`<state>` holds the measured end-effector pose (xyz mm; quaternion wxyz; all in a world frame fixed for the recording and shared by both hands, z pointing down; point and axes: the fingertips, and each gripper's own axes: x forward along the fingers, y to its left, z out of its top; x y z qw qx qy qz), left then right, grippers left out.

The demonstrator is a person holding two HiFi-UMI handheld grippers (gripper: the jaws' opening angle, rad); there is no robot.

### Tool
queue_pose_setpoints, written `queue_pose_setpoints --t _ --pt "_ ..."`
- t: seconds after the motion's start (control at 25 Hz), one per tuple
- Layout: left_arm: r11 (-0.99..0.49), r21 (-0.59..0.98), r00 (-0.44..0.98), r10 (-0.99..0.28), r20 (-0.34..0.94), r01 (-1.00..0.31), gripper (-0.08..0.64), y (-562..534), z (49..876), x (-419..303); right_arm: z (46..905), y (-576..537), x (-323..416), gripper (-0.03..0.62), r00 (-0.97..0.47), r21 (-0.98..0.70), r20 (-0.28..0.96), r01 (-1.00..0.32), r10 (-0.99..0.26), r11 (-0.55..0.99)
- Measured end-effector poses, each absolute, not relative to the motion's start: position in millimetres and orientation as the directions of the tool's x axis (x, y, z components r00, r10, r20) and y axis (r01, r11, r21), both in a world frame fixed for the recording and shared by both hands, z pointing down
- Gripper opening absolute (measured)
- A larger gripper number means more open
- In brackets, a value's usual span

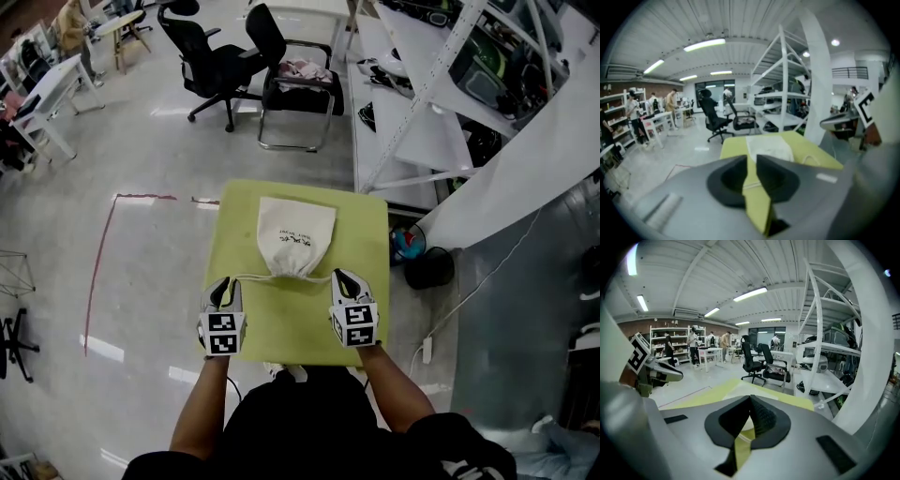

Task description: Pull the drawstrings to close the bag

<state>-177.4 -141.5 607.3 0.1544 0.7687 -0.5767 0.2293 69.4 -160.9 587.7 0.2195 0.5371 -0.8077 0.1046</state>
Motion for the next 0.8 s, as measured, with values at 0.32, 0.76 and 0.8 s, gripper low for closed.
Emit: queue_pose_setpoints --t 0.32,0.76,0.8 --pt "-0.286 0.005 0.263 -0.876 0.404 -0.958 0.006 -138 552 -164 497 -152 42 0.005 -0.398 0.099 0.237 -0.898 -0.886 0.429" --pt "-0.319 -0.001 0.301 -0.895 0.330 -0.948 0.006 -137 520 -155 464 -146 34 0.005 -0.429 0.117 0.145 -0.887 -0.892 0.446" --pt "-0.320 -0.002 0.302 -0.896 0.325 -0.947 0.006 -137 518 -154 462 -146 33 0.005 -0.433 0.117 0.136 -0.886 -0.891 0.449"
